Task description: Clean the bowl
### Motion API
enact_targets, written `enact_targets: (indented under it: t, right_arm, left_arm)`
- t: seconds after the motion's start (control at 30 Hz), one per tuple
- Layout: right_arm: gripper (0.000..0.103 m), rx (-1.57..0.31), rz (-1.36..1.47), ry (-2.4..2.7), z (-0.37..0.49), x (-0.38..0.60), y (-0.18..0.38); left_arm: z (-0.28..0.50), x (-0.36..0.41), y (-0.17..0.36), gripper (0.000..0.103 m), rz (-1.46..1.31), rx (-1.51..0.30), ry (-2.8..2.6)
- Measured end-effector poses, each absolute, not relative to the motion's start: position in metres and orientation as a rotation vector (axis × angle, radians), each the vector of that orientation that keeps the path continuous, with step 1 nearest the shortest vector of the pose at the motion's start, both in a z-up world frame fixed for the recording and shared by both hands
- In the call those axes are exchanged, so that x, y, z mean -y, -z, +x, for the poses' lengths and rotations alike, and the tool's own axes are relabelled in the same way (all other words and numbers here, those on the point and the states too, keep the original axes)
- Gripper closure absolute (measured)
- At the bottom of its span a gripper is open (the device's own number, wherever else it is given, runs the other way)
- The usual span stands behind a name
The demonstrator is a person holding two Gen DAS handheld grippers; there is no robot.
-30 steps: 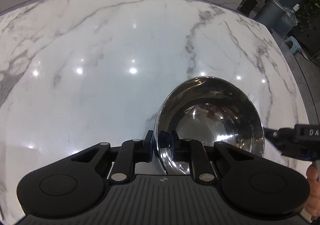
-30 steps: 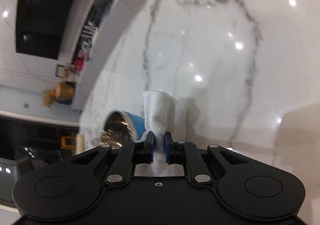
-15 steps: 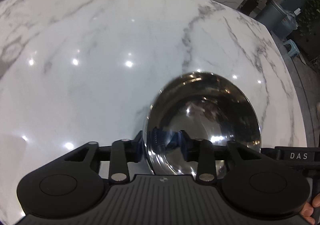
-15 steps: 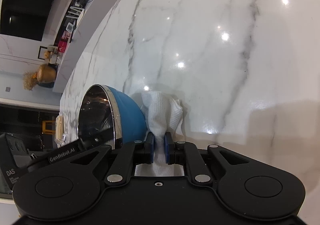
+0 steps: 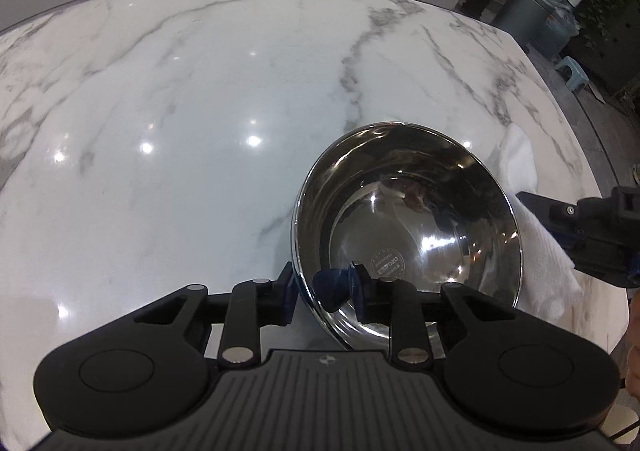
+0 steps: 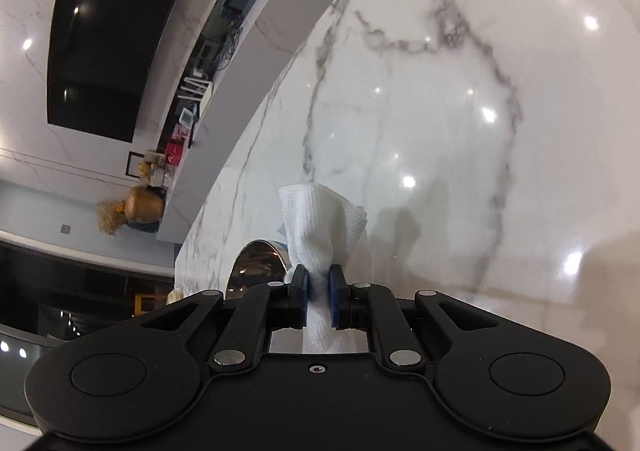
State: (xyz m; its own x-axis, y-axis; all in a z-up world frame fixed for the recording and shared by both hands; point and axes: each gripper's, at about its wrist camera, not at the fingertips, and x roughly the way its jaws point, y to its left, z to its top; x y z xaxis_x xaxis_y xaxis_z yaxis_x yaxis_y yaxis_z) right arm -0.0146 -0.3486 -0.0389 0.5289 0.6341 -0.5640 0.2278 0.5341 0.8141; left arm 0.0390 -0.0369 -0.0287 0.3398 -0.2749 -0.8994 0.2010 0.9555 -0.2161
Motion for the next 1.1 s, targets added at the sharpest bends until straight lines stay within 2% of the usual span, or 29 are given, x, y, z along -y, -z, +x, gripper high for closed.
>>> enact_targets:
  t: [0.43, 0.57, 0.67, 0.83, 1.0, 1.1]
  right_arm:
    - [0.093, -1.164, 0.971, -0.246, -0.017, 0.335, 0.06]
    - [0.093, -1.203, 0.951, -0.251, -0.016, 0.324, 0.066]
    - [0.093, -1.211, 0.941, -0.263, -0.016, 0.319, 0.066]
    - [0.093, -1.217, 0.939, -0.264, -0.014, 0.318, 0.065]
    - [0.093, -1.217, 0.945, -0.263, -0.011, 0.319, 0.064]
    - [0.093, -1.18, 0.973, -0.266, -0.013, 0.326, 0.059]
  left_arm:
    - [0.04, 0.036, 0.029, 0.077, -0.078, -1.202, 0.314]
    - [0.039, 0.035, 0.031, 0.064, -0.088, -1.23, 0.299]
    - [0.038, 0.035, 0.032, 0.063, -0.088, -1.236, 0.295]
    - [0.037, 0.032, 0.031, 0.066, -0.089, -1.239, 0.297]
    - [0.039, 0.025, 0.029, 0.079, -0.098, -1.224, 0.286]
    - [0.041, 0.022, 0.027, 0.083, -0.106, -1.218, 0.282]
